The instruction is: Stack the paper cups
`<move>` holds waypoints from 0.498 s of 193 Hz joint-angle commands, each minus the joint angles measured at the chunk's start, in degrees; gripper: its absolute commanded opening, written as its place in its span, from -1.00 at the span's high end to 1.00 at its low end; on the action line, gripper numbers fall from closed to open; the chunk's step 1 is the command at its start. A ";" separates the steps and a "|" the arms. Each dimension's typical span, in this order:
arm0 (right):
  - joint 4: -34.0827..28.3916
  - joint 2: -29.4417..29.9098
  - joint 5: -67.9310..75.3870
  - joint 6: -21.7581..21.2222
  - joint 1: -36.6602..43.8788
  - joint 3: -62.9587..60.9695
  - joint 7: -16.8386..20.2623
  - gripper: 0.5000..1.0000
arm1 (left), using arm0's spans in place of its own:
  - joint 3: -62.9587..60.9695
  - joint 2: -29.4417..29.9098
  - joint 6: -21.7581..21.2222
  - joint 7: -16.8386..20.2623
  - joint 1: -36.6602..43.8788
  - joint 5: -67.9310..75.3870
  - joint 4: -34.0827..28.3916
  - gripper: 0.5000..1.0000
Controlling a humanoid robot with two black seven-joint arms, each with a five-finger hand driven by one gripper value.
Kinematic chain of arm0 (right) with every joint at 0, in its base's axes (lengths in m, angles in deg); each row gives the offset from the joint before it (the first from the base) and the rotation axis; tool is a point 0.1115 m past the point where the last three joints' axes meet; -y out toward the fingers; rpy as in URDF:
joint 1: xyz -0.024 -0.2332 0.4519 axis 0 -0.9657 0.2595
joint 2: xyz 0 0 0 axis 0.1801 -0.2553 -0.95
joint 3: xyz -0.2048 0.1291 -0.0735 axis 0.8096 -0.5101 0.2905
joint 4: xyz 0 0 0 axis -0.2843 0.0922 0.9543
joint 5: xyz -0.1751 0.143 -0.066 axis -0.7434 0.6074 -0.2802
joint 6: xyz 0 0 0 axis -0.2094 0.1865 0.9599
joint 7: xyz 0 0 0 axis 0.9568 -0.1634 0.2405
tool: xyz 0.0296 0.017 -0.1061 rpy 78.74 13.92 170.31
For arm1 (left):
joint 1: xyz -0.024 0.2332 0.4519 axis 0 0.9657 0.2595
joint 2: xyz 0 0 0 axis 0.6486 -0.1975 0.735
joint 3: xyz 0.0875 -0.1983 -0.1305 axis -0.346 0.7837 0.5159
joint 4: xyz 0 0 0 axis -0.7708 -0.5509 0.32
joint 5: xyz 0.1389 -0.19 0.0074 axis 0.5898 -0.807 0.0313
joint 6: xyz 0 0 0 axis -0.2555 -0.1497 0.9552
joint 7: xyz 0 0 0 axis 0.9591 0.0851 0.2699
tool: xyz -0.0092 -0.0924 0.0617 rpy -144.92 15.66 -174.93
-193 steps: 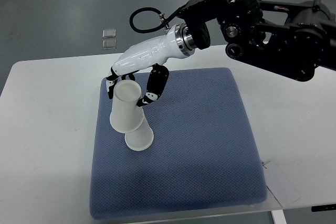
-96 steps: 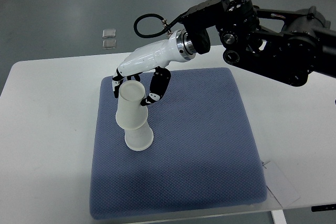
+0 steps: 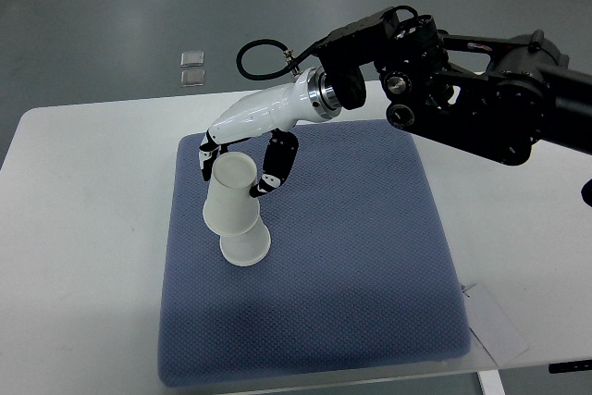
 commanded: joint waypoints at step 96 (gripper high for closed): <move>4.21 -7.21 2.68 1.25 -2.94 -6.59 0.03 -0.58 | -0.01 0.00 -0.04 0.00 0.00 0.00 0.00 -1.00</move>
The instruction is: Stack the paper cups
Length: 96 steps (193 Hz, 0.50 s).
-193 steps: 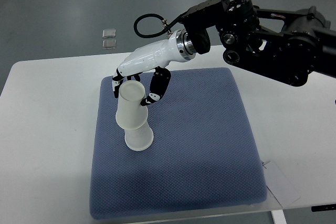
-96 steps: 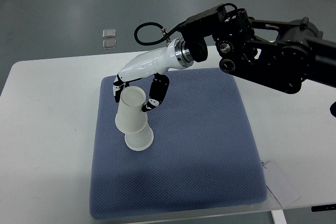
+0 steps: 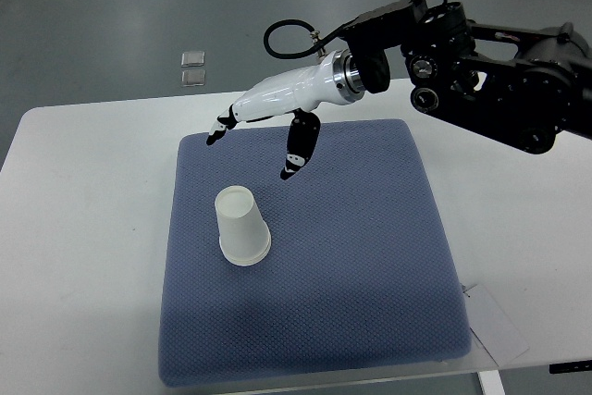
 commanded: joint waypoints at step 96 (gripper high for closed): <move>27.26 -3.75 38.35 19.46 -16.99 -16.58 5.18 -0.57 | 0.08 0.00 -0.04 0.00 0.00 0.00 0.00 -1.00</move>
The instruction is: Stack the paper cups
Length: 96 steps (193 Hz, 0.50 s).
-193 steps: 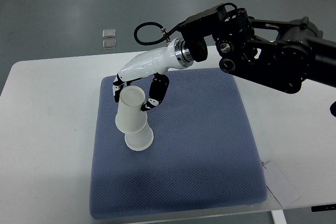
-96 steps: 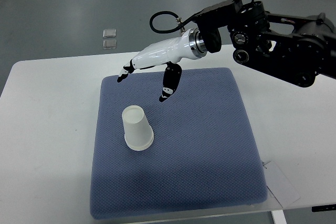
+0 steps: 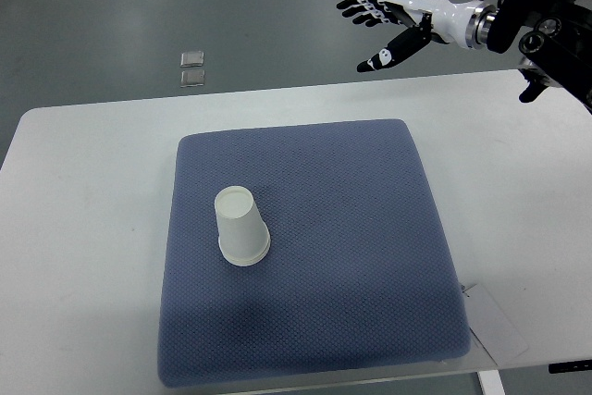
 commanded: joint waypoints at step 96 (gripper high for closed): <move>1.60 4.79 33.10 24.32 -13.98 -1.27 2.58 -0.72 | 0.00 0.00 0.07 0.00 -0.01 0.01 0.00 -1.00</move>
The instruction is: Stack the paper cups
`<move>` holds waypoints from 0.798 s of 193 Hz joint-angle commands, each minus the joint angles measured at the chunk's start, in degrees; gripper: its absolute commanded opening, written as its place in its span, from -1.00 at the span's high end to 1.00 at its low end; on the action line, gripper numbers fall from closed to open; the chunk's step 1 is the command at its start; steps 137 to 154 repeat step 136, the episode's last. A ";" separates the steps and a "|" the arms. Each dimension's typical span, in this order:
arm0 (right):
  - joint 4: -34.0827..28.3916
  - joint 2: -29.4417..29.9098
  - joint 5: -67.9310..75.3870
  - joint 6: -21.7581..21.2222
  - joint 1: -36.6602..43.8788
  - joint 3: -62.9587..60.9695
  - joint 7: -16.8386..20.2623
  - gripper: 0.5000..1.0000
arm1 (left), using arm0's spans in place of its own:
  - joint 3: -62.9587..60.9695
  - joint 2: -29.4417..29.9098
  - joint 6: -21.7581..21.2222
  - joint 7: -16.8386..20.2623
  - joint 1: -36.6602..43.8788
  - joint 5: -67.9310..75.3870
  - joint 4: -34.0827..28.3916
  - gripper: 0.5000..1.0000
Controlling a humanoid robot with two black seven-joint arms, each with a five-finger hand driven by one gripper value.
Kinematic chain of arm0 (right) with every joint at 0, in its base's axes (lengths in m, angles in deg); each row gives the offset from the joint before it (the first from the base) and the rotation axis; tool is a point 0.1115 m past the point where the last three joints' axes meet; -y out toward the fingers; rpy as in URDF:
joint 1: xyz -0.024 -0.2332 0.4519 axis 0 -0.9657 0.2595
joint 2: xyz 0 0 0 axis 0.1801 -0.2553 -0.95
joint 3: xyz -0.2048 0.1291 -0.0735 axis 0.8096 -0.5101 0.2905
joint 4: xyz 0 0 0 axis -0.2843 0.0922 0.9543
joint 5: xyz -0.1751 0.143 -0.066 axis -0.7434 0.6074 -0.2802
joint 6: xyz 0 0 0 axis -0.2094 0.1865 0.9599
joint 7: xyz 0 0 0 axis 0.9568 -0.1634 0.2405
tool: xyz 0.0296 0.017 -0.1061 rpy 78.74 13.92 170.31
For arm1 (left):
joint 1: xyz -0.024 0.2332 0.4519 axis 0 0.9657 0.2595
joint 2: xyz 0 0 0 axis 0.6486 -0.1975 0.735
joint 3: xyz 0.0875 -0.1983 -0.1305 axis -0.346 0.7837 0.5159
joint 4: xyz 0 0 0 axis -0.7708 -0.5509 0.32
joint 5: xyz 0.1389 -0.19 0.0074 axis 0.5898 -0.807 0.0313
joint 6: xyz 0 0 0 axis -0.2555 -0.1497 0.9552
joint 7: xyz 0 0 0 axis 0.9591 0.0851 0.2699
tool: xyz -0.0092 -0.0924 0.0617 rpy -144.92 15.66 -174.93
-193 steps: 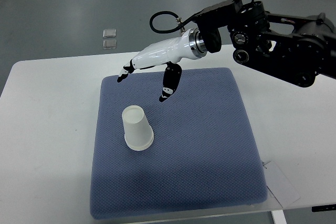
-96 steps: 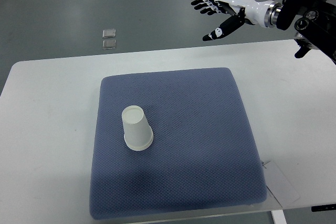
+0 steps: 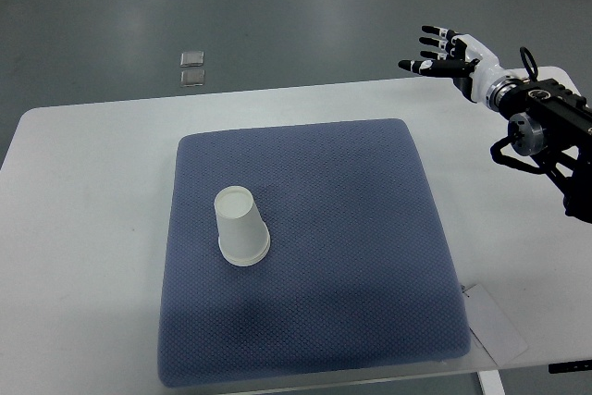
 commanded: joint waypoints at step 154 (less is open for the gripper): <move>-2.05 4.55 0.36 0.32 -8.33 -10.35 -0.36 -0.73 | 0.00 0.00 -0.05 0.00 -0.01 0.01 0.00 -1.00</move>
